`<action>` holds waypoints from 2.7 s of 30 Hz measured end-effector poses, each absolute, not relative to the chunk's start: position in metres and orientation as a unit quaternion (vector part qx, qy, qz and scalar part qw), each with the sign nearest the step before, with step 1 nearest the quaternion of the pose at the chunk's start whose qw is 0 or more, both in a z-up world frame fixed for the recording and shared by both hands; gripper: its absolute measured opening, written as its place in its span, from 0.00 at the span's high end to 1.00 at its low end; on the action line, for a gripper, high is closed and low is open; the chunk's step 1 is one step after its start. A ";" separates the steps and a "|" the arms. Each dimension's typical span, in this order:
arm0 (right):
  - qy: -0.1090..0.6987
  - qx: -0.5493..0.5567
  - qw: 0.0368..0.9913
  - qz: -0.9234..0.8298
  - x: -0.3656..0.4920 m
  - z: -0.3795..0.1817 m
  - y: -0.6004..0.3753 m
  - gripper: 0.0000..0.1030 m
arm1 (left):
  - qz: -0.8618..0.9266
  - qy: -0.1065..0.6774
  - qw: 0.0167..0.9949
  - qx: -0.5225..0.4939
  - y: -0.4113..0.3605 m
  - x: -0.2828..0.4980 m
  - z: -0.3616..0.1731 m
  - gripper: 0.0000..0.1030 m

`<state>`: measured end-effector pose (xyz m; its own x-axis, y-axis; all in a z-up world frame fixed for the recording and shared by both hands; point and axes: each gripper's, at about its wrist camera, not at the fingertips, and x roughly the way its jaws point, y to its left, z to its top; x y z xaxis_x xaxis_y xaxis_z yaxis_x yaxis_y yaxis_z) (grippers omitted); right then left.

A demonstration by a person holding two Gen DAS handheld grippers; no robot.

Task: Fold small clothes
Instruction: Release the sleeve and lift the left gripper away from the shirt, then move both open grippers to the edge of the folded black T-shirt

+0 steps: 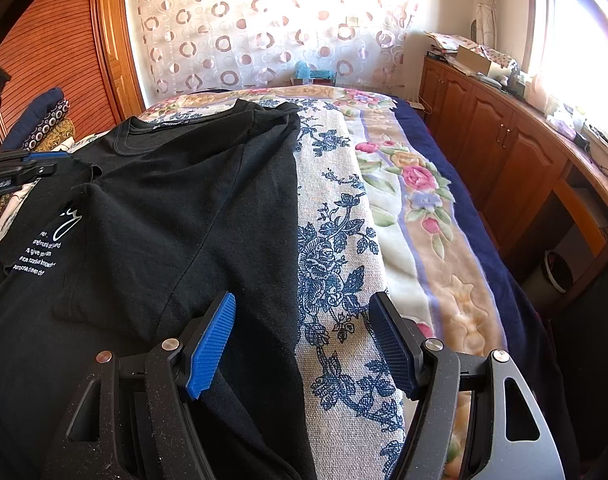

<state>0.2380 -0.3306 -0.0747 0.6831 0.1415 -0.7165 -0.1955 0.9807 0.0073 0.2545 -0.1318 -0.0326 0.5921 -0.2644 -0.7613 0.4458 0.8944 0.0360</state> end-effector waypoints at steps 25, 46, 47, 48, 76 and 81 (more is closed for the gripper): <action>0.387 -0.035 0.917 0.091 0.238 -0.075 -0.331 0.31 | -0.194 0.421 0.881 0.098 -0.071 0.222 -0.082 0.20; 0.389 -0.047 0.907 0.153 0.319 -0.040 -0.310 0.30 | -0.192 0.425 0.879 0.100 -0.062 0.225 -0.074 0.19; 0.390 -0.048 0.906 0.157 0.328 -0.041 -0.309 0.30 | -0.190 0.422 0.881 0.100 -0.059 0.227 -0.071 0.19; 0.393 -0.048 0.904 0.161 0.338 -0.041 -0.308 0.30 | -0.186 0.419 0.883 0.098 -0.054 0.230 -0.068 0.19; 0.389 -0.039 0.905 0.165 0.427 -0.071 -0.323 0.87 | -0.065 0.400 0.913 0.044 0.043 0.275 -0.062 0.19; 0.384 -0.035 0.907 0.172 0.431 -0.068 -0.319 0.87 | -0.076 0.399 0.913 0.024 0.049 0.280 -0.064 0.32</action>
